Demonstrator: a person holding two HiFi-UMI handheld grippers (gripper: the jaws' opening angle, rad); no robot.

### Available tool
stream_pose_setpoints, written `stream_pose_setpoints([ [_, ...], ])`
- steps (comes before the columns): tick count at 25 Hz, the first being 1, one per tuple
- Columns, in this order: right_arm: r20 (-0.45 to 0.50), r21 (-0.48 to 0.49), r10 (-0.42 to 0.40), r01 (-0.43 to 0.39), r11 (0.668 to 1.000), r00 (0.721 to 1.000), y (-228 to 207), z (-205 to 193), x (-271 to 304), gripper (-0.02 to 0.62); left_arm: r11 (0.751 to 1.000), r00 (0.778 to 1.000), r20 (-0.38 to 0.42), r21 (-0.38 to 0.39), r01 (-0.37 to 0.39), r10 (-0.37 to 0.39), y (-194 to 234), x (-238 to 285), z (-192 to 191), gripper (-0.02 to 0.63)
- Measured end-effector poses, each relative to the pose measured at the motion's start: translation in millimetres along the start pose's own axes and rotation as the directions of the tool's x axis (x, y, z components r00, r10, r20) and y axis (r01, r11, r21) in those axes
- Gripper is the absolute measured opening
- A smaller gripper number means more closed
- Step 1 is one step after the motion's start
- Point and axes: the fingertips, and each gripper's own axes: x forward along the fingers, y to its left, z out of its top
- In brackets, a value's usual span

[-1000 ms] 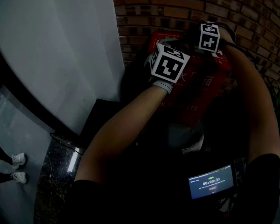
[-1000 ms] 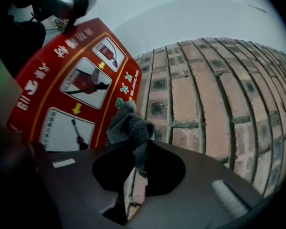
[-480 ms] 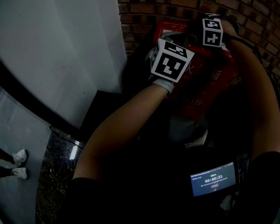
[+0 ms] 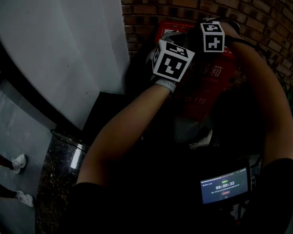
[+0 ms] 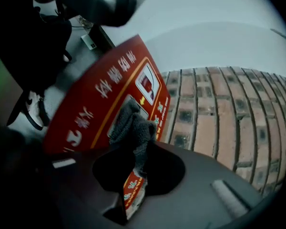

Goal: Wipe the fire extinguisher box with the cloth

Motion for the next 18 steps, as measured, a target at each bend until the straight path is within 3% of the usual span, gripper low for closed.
stream_pose_setpoints([
  [3,0.016,-0.016,-0.002,0.003,1.000,1.000,9.5,13.8,-17.7,0.035,1.000,1.000,-0.005,0.009,-0.026,0.026,1.9,-8.4,-9.1,0.003],
  [7,0.021,-0.044,0.001,0.000,0.999,1.000,22.8,26.1,-39.8,0.035,0.999,0.999,-0.033,-0.037,-0.039,0.037,1.9,-23.3,-19.8,0.003],
  [14,0.016,-0.064,0.034,-0.033,0.997,0.999,37.9,31.3,-61.8,0.036,0.999,0.999,-0.017,-0.034,-0.039,0.039,-4.1,-38.3,-5.8,0.003],
  [18,0.008,-0.033,-0.016,0.016,0.999,1.000,18.7,29.5,-62.3,0.037,0.999,0.999,-0.007,-0.015,-0.050,0.050,1.0,-41.6,-2.9,0.003],
])
